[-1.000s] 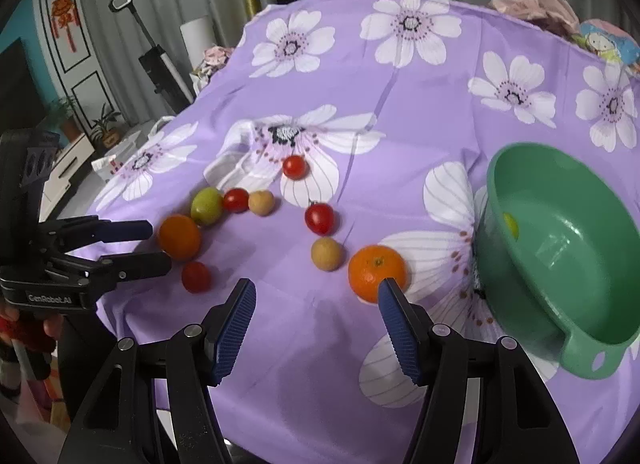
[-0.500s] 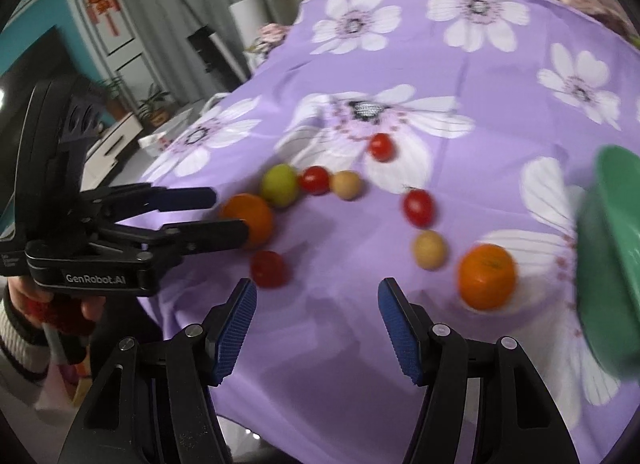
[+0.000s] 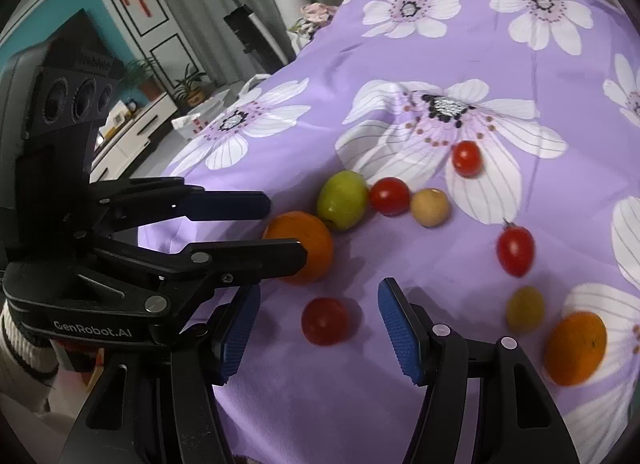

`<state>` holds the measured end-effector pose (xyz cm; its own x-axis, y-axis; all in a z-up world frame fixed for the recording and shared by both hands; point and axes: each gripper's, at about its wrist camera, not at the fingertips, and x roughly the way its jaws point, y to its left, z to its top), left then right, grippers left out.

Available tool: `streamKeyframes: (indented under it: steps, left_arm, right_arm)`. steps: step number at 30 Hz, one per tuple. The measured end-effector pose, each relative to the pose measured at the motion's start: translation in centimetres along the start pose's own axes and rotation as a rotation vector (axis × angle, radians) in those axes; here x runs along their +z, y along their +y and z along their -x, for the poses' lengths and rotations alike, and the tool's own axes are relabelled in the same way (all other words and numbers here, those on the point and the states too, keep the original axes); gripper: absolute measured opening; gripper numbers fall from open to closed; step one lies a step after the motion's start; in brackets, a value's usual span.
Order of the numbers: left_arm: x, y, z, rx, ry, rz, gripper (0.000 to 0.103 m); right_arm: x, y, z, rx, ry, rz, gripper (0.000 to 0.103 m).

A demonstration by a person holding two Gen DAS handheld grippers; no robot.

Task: Organize fruits
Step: 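Close the left gripper around the large orange, then carry the orange with the left gripper over the green bowl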

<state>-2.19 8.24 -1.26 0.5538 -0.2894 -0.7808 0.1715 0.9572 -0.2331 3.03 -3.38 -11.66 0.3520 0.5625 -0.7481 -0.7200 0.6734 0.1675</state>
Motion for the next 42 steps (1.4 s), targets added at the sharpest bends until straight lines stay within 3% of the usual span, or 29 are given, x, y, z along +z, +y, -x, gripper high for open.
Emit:
streamKeyframes:
  steps: [9,16,25,42]
  left_arm:
    - [0.6,0.2,-0.8,-0.009,0.059,-0.031,0.039]
    - [1.1,0.2,-1.3,-0.006,0.093,-0.037,0.039]
    - [1.0,-0.1,-1.5,-0.003,0.118,-0.040,0.039]
    - [1.5,-3.9,-0.6,-0.081,0.033,-0.087,0.040]
  right_arm:
    - [0.8,0.1,-2.0,0.035,0.041,0.011,0.058]
    - [1.5,0.4,-3.6,0.060,0.095,0.020,0.047]
    - [1.2,0.5,-3.2,0.033,0.078,0.026,0.044]
    - [-0.6,-0.2,1.5,-0.075,-0.018,0.003,0.043]
